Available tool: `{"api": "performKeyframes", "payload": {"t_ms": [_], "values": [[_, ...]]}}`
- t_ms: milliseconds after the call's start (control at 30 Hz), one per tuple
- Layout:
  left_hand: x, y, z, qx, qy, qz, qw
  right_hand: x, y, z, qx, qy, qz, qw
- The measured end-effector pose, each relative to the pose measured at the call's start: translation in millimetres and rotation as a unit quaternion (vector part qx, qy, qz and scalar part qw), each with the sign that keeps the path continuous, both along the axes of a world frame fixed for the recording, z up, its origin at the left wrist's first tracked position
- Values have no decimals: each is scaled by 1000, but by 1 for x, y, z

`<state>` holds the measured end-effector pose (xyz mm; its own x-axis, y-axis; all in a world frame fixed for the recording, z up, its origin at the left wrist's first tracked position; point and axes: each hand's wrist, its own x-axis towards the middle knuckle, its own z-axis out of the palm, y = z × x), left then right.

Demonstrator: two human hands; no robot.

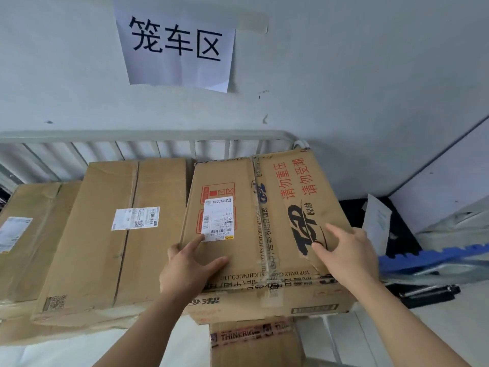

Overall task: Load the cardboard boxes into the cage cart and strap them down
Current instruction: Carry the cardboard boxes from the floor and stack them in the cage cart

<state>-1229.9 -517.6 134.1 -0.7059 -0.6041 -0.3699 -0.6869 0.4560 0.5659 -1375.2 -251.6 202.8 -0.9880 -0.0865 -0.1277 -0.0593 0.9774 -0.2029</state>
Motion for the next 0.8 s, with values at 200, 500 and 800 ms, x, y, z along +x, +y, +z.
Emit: {"api": "performKeyframes", "payload": {"t_ms": [200, 500, 800], "values": [[-25, 6, -35, 2, -51, 36, 998, -50, -6, -52, -5, -54, 38, 998], [-70, 5, -83, -52, -79, 63, 994, -97, -12, -140, -65, -123, 44, 989], [-114, 8, -161, -68, -113, 38, 991, -136, -15, -227, -85, -111, 33, 990]]}}
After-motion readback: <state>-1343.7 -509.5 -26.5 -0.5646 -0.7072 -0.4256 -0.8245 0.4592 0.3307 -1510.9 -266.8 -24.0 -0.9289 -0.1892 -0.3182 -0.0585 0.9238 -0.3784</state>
